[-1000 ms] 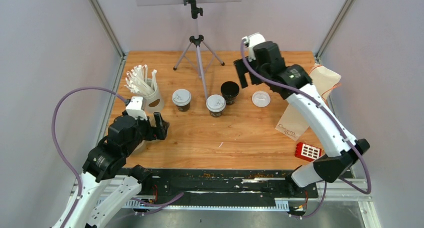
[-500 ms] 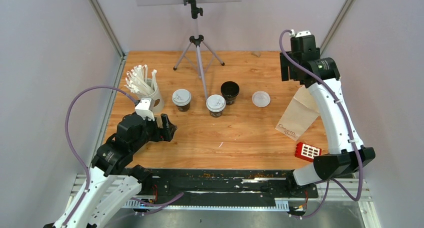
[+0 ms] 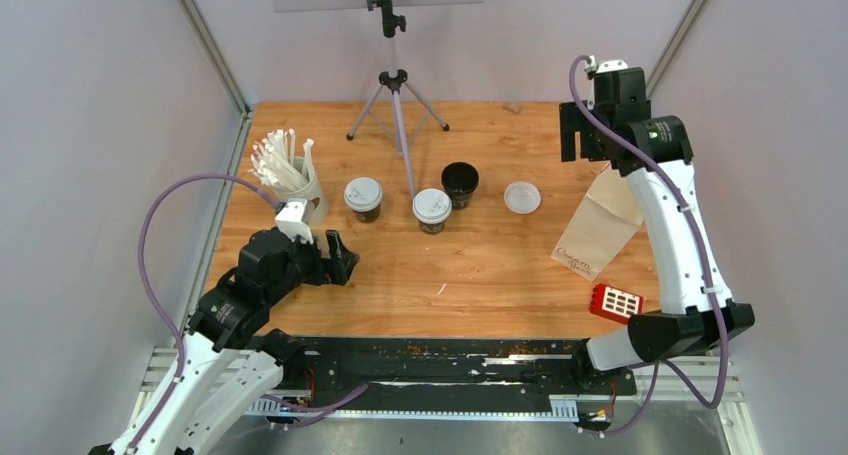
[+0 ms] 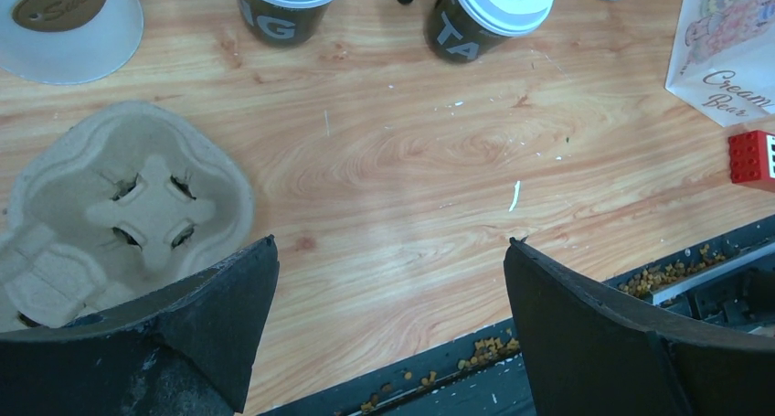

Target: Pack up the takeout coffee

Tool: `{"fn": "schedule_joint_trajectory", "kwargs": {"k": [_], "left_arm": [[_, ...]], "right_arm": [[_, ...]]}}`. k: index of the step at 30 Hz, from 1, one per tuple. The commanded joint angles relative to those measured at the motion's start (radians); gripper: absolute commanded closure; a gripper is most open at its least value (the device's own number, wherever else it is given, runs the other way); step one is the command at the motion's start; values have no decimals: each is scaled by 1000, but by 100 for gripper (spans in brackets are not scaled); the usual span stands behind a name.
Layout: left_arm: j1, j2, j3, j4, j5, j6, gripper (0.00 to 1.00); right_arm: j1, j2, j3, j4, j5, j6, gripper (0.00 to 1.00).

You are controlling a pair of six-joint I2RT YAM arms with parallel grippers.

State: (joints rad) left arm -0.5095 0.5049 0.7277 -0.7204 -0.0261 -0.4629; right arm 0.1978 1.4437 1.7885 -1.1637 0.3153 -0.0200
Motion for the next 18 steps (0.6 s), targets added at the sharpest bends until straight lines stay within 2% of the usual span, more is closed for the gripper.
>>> {"fn": "schedule_joint_trajectory", "kwargs": {"k": [1, 4, 10, 18], "left_arm": [[-1, -3, 1, 23, 10, 16, 0], [-1, -1, 7, 1, -5, 36, 0], [-1, -9, 33, 5, 6, 31, 0], [-1, 8, 50, -16, 8, 32, 0]], "right_arm": [[0, -53, 139, -30, -24, 2, 16], [0, -80, 115, -54, -25, 14, 17], [0, -216, -131, 22, 17, 102, 22], [-11, -206, -267, 149, 22, 118, 25]]}}
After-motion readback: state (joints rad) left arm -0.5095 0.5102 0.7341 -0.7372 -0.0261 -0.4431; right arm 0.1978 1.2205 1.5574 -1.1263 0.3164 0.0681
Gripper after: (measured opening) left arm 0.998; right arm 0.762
